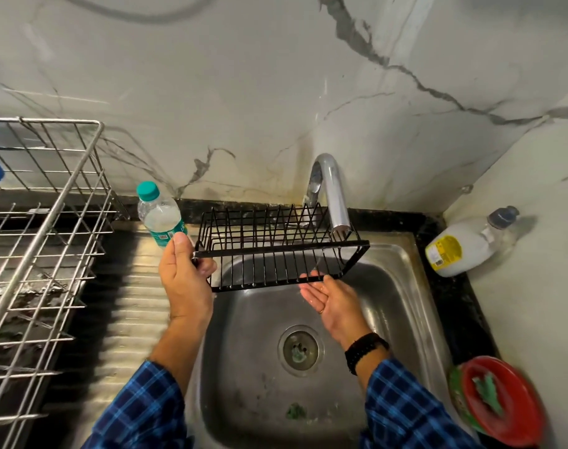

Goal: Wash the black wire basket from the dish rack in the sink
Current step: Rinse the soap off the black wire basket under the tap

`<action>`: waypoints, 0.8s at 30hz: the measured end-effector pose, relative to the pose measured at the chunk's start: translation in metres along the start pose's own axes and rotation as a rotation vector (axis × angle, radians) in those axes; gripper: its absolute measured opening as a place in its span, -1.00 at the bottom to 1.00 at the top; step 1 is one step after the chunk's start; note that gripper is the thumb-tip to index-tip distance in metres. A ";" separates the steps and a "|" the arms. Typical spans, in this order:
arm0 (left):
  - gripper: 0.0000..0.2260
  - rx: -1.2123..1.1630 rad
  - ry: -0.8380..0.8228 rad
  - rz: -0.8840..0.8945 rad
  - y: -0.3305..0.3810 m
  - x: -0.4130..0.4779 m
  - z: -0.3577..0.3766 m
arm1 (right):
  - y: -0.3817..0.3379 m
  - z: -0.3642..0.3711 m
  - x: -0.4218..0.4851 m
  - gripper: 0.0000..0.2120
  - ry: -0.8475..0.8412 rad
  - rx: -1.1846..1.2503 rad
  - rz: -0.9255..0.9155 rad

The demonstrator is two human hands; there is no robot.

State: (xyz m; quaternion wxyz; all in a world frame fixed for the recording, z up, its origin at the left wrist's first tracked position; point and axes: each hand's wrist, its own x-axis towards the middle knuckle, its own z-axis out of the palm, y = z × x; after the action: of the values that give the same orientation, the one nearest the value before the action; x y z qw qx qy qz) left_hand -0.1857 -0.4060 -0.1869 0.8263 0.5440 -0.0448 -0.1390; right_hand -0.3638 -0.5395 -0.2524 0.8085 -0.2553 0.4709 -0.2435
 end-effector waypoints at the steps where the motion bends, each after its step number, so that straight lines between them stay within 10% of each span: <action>1: -0.82 -0.016 -0.002 -0.007 -0.001 0.002 -0.001 | -0.001 0.000 -0.001 -0.75 -0.004 -0.008 -0.010; 24: -0.64 -0.122 -0.228 -0.175 -0.044 -0.011 0.082 | 0.002 0.026 0.008 -0.78 0.045 0.175 -0.015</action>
State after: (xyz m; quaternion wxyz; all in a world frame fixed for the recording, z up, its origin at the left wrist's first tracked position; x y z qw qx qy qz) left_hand -0.2229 -0.4922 -0.1932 0.8321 0.4751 -0.0821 -0.2740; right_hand -0.3370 -0.5385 -0.2475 0.8151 -0.1819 0.4639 -0.2955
